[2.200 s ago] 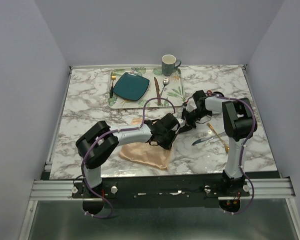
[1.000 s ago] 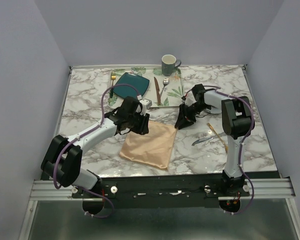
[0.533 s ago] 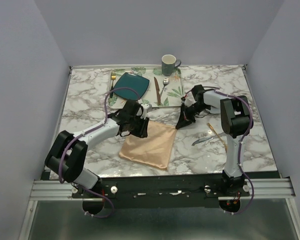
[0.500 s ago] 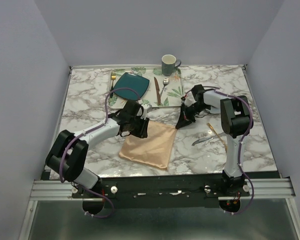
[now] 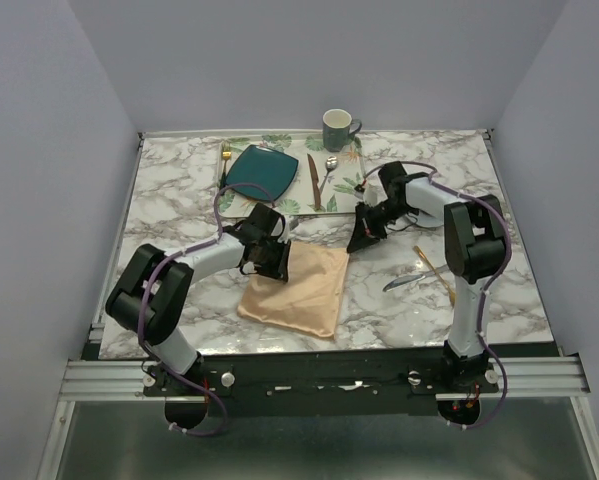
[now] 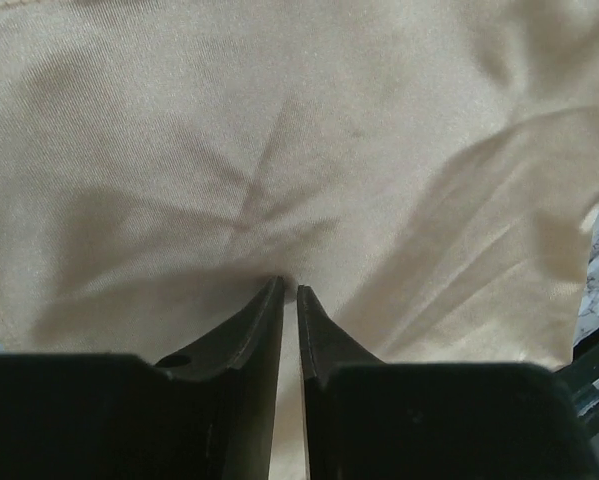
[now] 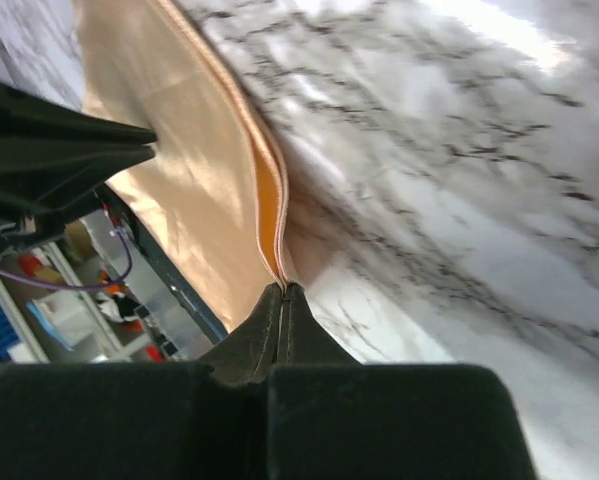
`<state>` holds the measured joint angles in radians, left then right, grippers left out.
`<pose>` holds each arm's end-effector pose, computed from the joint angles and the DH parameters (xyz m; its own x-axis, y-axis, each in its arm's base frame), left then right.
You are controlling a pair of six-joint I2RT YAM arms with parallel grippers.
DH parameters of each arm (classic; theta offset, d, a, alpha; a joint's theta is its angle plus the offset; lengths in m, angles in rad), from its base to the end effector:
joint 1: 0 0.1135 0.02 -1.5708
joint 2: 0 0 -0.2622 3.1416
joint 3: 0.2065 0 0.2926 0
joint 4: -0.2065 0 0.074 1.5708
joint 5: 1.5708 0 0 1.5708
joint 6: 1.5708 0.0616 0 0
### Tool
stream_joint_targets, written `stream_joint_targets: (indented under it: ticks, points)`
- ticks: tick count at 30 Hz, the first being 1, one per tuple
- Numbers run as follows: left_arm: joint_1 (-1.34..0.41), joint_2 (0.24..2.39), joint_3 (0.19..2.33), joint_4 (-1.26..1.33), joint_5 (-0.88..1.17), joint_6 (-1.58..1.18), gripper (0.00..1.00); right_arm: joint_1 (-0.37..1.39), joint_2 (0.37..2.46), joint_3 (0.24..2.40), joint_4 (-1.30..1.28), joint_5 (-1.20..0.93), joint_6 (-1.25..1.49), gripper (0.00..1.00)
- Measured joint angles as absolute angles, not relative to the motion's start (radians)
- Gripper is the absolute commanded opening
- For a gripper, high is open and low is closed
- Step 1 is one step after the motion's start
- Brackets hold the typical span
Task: Fold the napkin into a case and place the utensils inside
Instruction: Fold the lower triangle-folded napkin at the center of the board.
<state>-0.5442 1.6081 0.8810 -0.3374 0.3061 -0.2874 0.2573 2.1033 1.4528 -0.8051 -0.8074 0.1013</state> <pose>0.2881 -0.1960 0.1139 -0.8929 0.2244 -0.3904 0.3812 0.8381 -0.3902 0.4052 0.1527 0.0979 -0.9817 -0.1860 -0.0418 -0.1578 0.6697 0.7256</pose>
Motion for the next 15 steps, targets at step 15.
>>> stream_joint_targets:
  ticks: [15]
  points:
    - [-0.533,1.662,0.888,-0.309,0.359,-0.366,0.21,0.429,1.933,1.340,-0.792,-0.772,0.024,0.01]
